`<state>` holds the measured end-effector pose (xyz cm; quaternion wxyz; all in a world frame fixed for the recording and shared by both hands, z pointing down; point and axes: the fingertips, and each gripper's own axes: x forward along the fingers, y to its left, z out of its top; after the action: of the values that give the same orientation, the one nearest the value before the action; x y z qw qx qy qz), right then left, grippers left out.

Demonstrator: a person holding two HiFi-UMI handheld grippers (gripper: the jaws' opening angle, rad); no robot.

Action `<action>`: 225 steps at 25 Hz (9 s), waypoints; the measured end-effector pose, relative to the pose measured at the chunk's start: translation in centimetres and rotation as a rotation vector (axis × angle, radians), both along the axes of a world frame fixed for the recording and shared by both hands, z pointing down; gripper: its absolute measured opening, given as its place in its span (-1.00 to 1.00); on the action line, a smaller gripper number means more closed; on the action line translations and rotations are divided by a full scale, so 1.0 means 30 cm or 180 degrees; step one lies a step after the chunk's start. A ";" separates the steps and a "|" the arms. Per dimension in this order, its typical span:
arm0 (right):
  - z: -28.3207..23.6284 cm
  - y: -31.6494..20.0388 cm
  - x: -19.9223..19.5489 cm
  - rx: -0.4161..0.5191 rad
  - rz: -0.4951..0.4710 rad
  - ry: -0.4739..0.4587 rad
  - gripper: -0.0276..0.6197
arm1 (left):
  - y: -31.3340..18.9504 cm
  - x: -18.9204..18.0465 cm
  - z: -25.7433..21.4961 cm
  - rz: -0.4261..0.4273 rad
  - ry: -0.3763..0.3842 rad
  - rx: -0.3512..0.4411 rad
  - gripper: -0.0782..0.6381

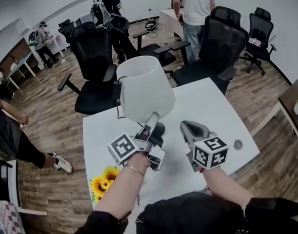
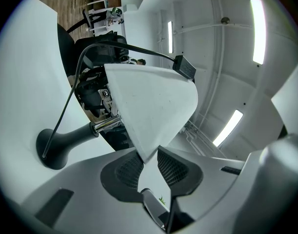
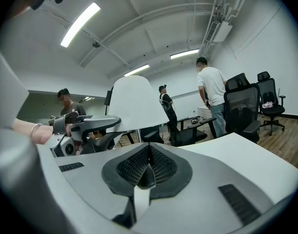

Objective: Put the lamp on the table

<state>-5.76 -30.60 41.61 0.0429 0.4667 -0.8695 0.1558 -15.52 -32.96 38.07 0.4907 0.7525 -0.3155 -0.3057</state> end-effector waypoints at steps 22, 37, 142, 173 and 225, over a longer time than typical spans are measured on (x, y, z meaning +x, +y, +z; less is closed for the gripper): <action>-0.077 -0.095 0.094 0.0029 -0.0517 -0.0022 -0.87 | -0.034 -0.001 -0.017 -0.0611 -0.0106 -0.0035 -0.48; -0.079 -0.079 0.140 0.0045 -0.0589 -0.0012 -0.87 | -0.023 0.023 0.005 -0.0749 -0.0188 -0.0078 -0.47; -0.013 0.077 0.304 -0.0104 -0.0590 -0.0101 -0.87 | 0.134 0.152 0.138 -0.0869 -0.0499 -0.0304 -0.54; 0.179 0.335 0.317 -0.0564 -0.1175 -0.0225 -0.87 | 0.522 0.275 0.063 -0.1333 -0.1512 0.0129 -0.74; 0.120 1.016 0.248 -0.0410 -0.0953 0.0004 -0.87 | 1.196 0.187 0.083 -0.1073 -0.1394 0.0177 -0.74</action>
<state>1.67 -0.11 45.22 0.0959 0.3283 -0.9175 0.2028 -9.92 2.93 40.57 0.3320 0.7507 -0.5263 -0.2216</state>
